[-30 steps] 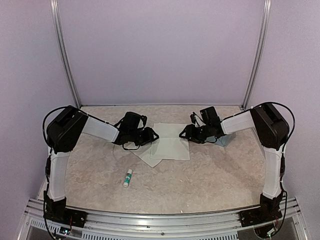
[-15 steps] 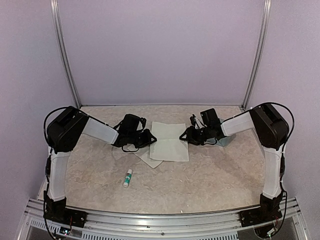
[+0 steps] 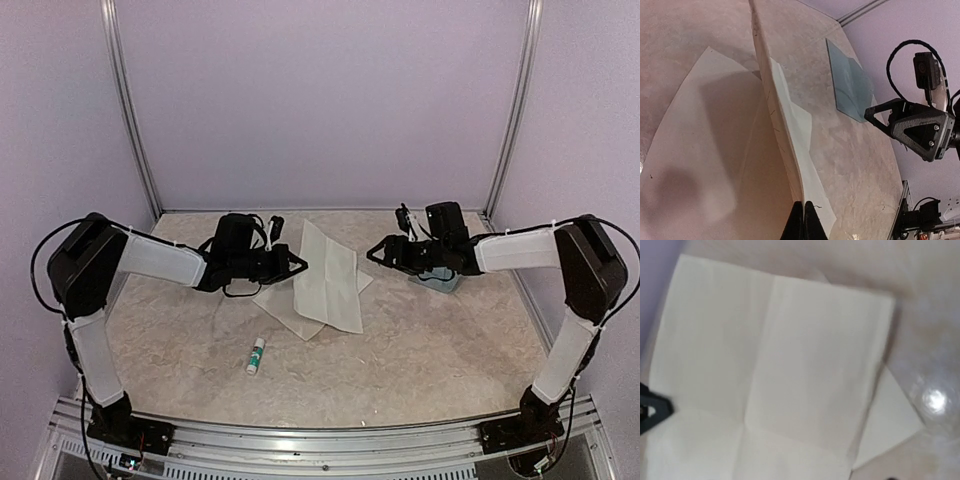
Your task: Place the letter into the envelope and seal it
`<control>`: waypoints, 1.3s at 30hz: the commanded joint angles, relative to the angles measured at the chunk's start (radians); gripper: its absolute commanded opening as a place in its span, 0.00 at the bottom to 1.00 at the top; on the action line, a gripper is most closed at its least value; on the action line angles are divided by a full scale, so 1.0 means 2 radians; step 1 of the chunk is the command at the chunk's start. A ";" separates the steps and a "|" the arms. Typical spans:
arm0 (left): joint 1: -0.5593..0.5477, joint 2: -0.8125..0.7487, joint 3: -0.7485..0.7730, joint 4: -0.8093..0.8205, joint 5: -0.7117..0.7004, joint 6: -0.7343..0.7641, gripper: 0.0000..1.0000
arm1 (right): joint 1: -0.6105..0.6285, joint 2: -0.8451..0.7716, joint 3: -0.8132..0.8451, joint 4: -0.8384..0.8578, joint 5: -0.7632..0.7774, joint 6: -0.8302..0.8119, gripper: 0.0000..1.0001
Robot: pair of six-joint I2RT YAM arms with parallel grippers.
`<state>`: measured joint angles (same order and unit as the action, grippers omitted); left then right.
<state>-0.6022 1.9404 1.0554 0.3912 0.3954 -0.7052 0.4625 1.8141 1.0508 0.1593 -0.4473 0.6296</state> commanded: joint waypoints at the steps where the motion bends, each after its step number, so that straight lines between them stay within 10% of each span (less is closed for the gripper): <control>1: -0.007 -0.078 0.011 -0.050 0.055 0.098 0.00 | 0.004 -0.099 -0.039 0.026 -0.011 -0.086 0.77; 15: -0.111 -0.216 0.122 -0.388 0.123 0.343 0.00 | 0.005 -0.228 -0.003 -0.172 -0.211 -0.268 0.96; 39: -0.137 -0.272 0.168 -0.387 0.147 0.255 0.00 | 0.155 -0.255 0.027 -0.195 -0.164 -0.284 0.98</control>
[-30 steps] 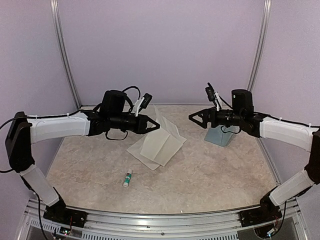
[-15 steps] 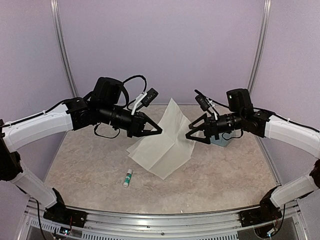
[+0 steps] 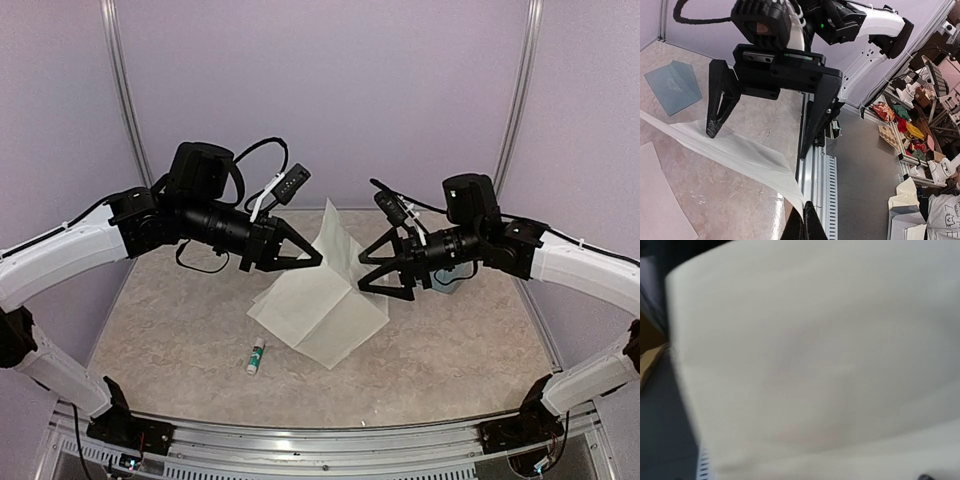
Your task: Place the letter into the envelope and seal it
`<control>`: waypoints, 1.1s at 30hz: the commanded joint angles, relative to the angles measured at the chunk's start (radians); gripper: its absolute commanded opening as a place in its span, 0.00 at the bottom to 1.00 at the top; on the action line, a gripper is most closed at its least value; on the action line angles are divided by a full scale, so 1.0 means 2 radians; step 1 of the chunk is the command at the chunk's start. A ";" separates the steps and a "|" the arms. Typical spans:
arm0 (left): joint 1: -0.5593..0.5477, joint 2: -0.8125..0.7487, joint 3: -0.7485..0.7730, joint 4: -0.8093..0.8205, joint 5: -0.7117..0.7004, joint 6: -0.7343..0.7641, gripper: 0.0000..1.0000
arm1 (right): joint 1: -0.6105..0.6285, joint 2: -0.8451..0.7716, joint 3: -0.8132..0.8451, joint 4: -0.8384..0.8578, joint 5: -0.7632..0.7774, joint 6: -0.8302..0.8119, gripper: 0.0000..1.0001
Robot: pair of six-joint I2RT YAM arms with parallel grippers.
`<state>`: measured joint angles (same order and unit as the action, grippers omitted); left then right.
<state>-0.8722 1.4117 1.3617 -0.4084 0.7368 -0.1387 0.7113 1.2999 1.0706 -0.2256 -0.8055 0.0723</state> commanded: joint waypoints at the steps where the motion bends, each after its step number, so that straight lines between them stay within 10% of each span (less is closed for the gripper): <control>1: -0.002 -0.006 0.017 0.013 -0.025 -0.030 0.00 | 0.039 0.004 0.014 0.005 0.017 -0.003 0.98; 10: -0.002 0.002 0.022 0.021 -0.016 -0.040 0.00 | 0.098 0.037 0.026 0.020 0.065 -0.006 0.87; 24: 0.000 0.007 0.030 -0.001 -0.055 -0.026 0.05 | 0.101 0.045 0.025 0.018 0.064 -0.008 0.00; 28: 0.003 0.000 0.034 -0.012 -0.101 -0.006 0.55 | 0.101 0.035 0.016 0.021 0.063 -0.002 0.00; 33: 0.004 -0.030 0.022 -0.011 -0.162 0.032 0.84 | 0.099 0.027 0.014 0.013 0.036 0.001 0.00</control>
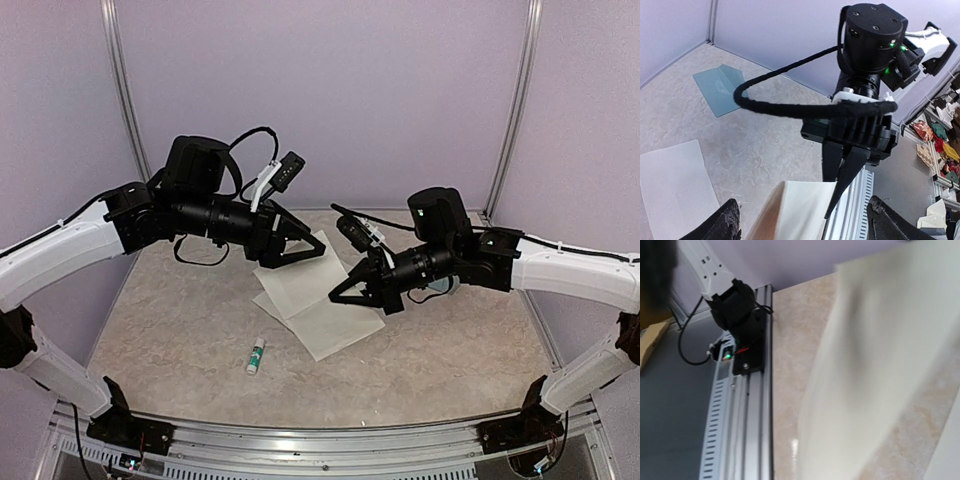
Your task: Place the letter into the envelope and seal it
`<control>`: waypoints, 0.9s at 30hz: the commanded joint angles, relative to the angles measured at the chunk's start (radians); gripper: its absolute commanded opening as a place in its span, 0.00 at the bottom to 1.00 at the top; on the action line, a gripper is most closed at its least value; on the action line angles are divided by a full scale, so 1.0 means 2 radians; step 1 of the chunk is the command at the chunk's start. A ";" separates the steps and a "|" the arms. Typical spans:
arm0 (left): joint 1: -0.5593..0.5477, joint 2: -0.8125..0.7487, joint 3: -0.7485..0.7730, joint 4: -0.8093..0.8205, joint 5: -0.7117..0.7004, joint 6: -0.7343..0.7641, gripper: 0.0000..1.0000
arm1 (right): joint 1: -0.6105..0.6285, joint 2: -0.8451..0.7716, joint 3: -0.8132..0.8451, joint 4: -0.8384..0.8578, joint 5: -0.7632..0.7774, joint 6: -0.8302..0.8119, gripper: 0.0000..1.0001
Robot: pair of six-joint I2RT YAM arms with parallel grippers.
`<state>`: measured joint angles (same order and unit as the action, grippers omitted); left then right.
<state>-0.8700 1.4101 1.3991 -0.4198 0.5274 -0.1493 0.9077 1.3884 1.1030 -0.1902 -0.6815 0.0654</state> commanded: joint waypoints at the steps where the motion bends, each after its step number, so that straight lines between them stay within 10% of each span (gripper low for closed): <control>1: 0.003 -0.031 0.002 -0.007 -0.056 0.045 0.87 | 0.000 -0.017 -0.001 -0.007 -0.037 0.005 0.00; 8: -0.013 -0.008 0.017 -0.044 -0.097 0.074 0.99 | 0.000 -0.016 0.009 -0.019 -0.088 0.014 0.00; 18: -0.126 -0.091 -0.045 0.048 -0.377 0.141 0.99 | -0.024 -0.014 0.023 -0.007 -0.009 0.083 0.00; 27: -0.168 -0.051 -0.043 0.010 -0.340 0.154 0.99 | -0.037 -0.021 0.016 0.025 -0.031 0.117 0.00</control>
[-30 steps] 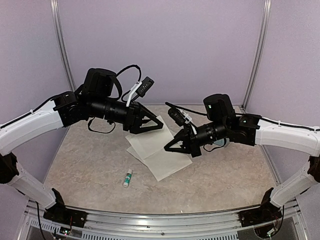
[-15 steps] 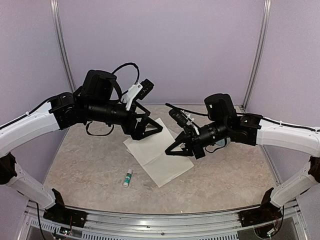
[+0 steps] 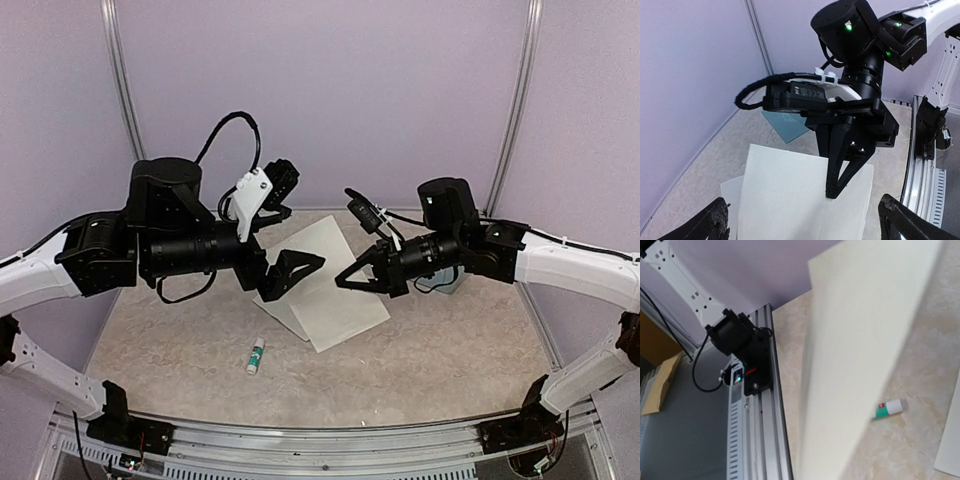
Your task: Place the letter into the envelope and seal it
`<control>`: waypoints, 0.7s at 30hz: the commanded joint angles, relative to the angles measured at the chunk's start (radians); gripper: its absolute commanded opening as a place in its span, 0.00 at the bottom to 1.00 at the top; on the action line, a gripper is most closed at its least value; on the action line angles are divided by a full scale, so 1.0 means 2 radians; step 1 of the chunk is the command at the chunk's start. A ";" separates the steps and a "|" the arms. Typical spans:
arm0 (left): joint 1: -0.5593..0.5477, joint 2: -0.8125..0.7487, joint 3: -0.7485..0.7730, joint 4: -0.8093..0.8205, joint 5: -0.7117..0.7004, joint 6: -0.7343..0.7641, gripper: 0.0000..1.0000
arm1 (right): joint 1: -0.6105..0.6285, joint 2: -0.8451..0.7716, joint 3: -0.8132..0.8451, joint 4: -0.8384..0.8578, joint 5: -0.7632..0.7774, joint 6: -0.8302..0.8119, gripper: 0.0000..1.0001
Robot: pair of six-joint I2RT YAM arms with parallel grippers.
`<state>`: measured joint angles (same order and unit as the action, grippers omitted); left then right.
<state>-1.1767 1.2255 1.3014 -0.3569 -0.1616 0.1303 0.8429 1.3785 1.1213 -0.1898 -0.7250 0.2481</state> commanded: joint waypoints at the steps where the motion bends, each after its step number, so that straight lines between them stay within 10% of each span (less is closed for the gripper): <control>1: -0.015 0.047 0.006 -0.025 0.013 0.015 0.99 | -0.007 -0.018 0.005 0.032 -0.015 0.032 0.00; 13: -0.015 0.102 0.014 -0.078 0.010 0.026 0.97 | -0.011 -0.031 0.002 0.053 -0.059 0.049 0.00; 21: -0.018 0.108 0.018 -0.088 0.018 0.028 0.54 | -0.017 -0.018 0.008 0.039 -0.055 0.048 0.00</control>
<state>-1.2034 1.4269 1.3025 -0.5106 -0.1352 0.1776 0.8227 1.3422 1.1210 -0.1108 -0.8158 0.3378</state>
